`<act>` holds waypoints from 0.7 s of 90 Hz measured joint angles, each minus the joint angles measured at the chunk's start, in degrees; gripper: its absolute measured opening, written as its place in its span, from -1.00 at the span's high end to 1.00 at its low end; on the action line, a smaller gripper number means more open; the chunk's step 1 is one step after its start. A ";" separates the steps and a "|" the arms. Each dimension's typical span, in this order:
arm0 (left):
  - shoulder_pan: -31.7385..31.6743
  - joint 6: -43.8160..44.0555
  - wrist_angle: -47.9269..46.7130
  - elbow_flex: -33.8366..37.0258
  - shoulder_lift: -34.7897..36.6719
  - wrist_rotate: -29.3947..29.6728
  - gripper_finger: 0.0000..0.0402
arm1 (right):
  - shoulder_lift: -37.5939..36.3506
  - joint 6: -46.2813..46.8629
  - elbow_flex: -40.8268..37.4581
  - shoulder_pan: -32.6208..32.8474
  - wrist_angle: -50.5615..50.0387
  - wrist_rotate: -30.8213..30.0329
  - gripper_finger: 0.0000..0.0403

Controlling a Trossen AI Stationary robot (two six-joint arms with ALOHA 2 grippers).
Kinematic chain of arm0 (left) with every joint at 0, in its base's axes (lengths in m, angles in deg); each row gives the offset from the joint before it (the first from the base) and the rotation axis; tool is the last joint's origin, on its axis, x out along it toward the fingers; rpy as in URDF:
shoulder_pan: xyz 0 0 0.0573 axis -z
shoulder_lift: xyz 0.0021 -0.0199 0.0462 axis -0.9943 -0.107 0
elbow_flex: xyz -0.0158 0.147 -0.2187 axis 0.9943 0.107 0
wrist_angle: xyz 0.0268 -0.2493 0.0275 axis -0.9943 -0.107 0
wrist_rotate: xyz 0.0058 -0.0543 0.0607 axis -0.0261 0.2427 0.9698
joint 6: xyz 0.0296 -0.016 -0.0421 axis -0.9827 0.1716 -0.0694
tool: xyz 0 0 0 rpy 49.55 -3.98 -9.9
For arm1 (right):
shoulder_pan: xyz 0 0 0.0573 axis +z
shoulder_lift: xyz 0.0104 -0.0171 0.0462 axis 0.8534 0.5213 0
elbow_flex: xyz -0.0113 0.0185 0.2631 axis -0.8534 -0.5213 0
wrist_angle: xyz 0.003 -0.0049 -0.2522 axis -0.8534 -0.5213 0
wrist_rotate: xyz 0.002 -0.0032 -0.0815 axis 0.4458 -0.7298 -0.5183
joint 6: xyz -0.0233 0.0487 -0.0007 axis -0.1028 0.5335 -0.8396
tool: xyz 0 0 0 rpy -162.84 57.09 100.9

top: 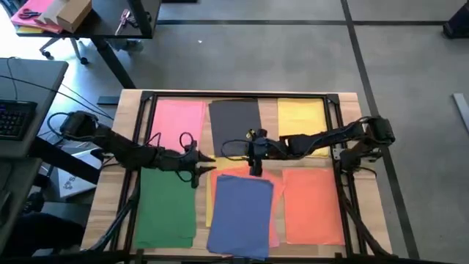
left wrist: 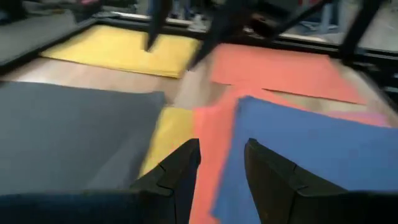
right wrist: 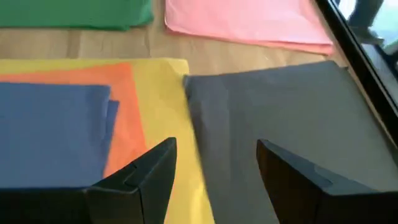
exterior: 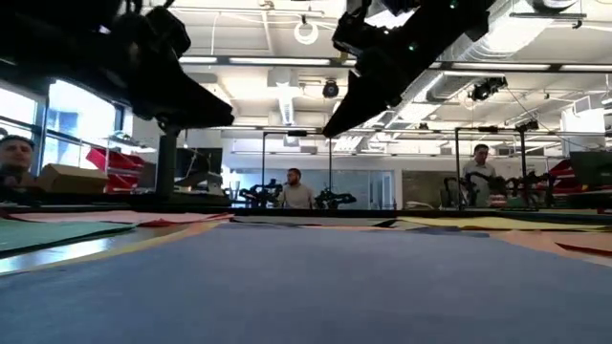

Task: Organize paper
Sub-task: Stack the yellow color paper on top of the other yellow color paper

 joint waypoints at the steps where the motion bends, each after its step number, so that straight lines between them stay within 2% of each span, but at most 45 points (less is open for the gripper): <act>1: -0.33 -0.22 0.00 0.00 0.00 0.00 0.43 | 0.05 0.00 0.01 -0.28 0.08 0.93 -0.04; 6: -1.78 -0.73 0.12 0.00 -0.29 0.02 0.43 | 0.37 -0.02 -0.03 -1.61 -0.21 5.66 -0.04; 12: -2.96 -0.83 -0.16 0.00 -0.37 0.07 0.43 | 1.04 -0.84 -0.14 -2.95 0.02 8.55 -0.04; 37: -5.76 -3.05 0.07 0.00 -0.35 0.15 0.43 | 1.63 -7.09 -0.18 -5.06 0.54 8.84 -0.04; 63: -6.89 -4.26 -0.64 0.00 -0.35 0.45 0.43 | 1.63 -7.53 -0.18 -5.06 0.98 8.57 -0.04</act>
